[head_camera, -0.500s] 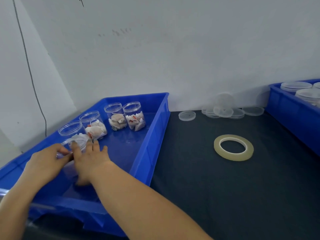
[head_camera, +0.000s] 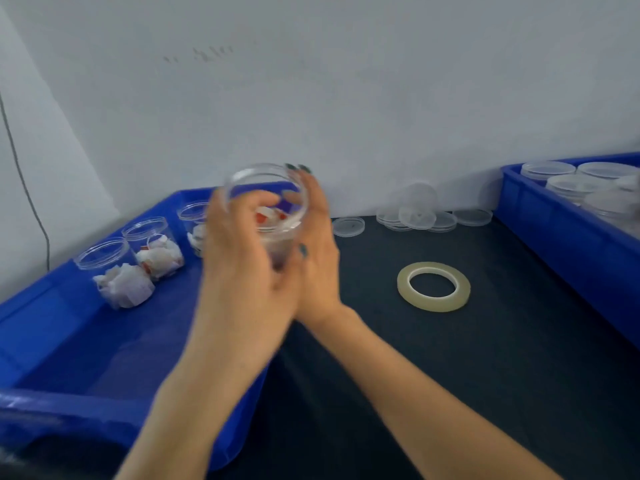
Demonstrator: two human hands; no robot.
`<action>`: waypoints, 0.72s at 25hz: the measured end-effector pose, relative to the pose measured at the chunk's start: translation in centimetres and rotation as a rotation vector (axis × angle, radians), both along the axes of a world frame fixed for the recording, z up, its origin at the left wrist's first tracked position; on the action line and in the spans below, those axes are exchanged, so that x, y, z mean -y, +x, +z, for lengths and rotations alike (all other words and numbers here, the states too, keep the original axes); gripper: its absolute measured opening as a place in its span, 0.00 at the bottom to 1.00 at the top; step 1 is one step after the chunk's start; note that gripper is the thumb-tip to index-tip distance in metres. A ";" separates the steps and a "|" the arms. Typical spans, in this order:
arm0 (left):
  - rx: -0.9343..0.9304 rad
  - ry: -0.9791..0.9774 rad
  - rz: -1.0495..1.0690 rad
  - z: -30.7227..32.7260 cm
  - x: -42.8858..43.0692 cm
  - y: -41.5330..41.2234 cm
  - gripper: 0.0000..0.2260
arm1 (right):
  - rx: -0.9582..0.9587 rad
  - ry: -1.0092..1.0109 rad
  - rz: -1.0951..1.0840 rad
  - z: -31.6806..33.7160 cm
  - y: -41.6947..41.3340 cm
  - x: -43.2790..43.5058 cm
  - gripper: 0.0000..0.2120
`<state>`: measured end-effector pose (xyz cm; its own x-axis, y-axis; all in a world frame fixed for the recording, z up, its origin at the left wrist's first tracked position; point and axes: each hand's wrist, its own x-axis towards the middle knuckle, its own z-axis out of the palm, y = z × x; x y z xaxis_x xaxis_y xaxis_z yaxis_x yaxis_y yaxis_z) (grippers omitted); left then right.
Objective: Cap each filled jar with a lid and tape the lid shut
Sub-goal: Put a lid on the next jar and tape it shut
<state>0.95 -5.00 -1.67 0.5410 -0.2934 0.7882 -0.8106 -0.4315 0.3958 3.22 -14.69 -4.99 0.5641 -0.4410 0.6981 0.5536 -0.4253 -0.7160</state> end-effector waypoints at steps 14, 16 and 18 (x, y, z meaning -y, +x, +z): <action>-0.725 -0.174 -0.454 -10.5 11.6 5.5 0.36 | -0.410 -0.253 -0.003 -9.7 -5.7 14.5 0.40; -0.730 -0.169 -0.472 -11.0 12.1 5.7 0.35 | -0.370 -0.310 -0.240 -9.3 -5.3 18.1 0.30; -0.731 -0.197 -0.474 -11.4 12.6 5.8 0.34 | -0.477 -0.334 -0.525 -8.7 -4.1 22.1 0.20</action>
